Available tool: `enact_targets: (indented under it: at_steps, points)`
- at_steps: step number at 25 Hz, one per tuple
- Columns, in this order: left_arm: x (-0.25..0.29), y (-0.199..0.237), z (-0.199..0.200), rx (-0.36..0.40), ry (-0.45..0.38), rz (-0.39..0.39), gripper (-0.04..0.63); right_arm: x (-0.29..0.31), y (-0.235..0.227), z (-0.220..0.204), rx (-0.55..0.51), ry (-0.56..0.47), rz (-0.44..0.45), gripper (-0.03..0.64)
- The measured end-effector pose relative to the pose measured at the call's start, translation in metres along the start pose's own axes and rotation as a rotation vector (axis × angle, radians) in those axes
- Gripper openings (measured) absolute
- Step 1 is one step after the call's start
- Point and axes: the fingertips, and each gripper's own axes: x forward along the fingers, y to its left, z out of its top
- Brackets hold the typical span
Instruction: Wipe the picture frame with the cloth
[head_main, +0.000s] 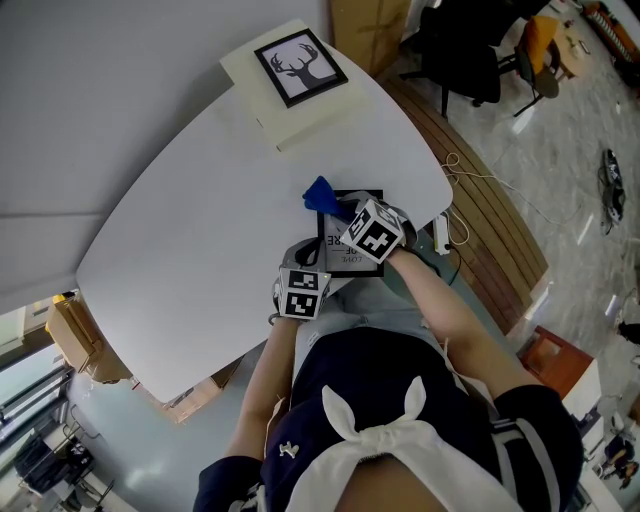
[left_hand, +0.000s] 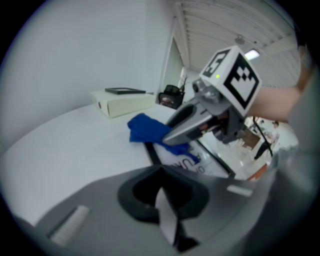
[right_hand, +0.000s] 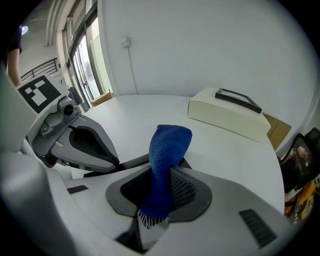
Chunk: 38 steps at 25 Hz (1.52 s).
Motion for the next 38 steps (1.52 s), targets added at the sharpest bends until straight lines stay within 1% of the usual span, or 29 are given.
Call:
enact_targets:
  at_steps: [10,25,30,34,38]
  points:
    - [0.001,0.001,0.0,0.016,-0.006,0.02,-0.003,-0.007,-0.018,-0.009,0.034,0.002,-0.056,0.091]
    - [-0.001,0.0,-0.001,0.023,-0.002,0.042,-0.002,-0.026,-0.028,-0.03,0.083,-0.006,-0.095,0.091]
    - [0.0,0.001,0.0,0.023,-0.005,0.046,-0.003,-0.027,-0.029,-0.033,0.11,-0.03,-0.102,0.091]
    - [0.0,0.001,0.0,0.018,-0.006,0.038,-0.003,-0.026,-0.029,-0.034,0.123,-0.035,-0.106,0.091]
    - [-0.001,-0.001,-0.005,0.009,0.035,0.004,-0.003,-0.025,-0.026,-0.034,0.113,-0.031,-0.098,0.09]
